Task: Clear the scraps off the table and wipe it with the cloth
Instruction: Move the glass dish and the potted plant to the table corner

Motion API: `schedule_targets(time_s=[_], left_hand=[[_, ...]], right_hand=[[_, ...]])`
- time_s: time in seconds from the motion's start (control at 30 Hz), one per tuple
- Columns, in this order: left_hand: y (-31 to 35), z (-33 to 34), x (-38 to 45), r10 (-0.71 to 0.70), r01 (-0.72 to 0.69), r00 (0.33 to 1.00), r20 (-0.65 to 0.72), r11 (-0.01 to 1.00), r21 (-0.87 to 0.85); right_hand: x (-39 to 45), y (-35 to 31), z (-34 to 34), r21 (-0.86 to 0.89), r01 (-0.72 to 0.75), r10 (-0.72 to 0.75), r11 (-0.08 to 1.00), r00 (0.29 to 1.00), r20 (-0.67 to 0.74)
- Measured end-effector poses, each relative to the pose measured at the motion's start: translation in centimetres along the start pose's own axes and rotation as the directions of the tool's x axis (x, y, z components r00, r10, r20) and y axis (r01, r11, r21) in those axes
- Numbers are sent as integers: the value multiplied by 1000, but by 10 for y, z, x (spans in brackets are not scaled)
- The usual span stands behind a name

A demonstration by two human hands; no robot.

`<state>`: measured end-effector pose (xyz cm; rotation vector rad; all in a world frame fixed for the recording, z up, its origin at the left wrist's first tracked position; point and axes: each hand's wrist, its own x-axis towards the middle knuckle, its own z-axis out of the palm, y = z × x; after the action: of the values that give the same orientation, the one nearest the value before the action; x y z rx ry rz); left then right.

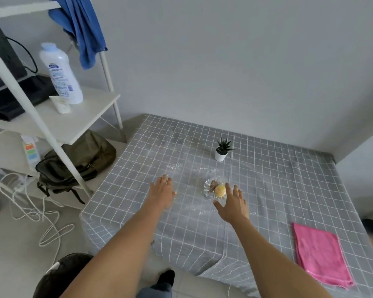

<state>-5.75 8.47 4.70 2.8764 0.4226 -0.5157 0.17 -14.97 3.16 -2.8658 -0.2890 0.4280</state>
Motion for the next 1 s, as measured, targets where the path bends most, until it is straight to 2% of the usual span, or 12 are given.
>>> schedule_targets(time_s=[0.17, 0.43, 0.57, 1.0], left_hand=[[-4, -16, 56, 46, -46, 999, 13, 999, -26], [5, -11, 113, 126, -128, 991, 55, 991, 37], [13, -5, 129, 120, -121, 990, 74, 993, 3], [26, 3, 164, 104, -104, 994, 34, 995, -9]], right_hand=[[34, -7, 6, 99, -83, 85, 992, 996, -19], [53, -12, 41, 354, -164, 188, 921, 982, -35], [59, -14, 59, 467, -118, 193, 876, 974, -116], [77, -10, 76, 484, 12, 151, 875, 943, -296]])
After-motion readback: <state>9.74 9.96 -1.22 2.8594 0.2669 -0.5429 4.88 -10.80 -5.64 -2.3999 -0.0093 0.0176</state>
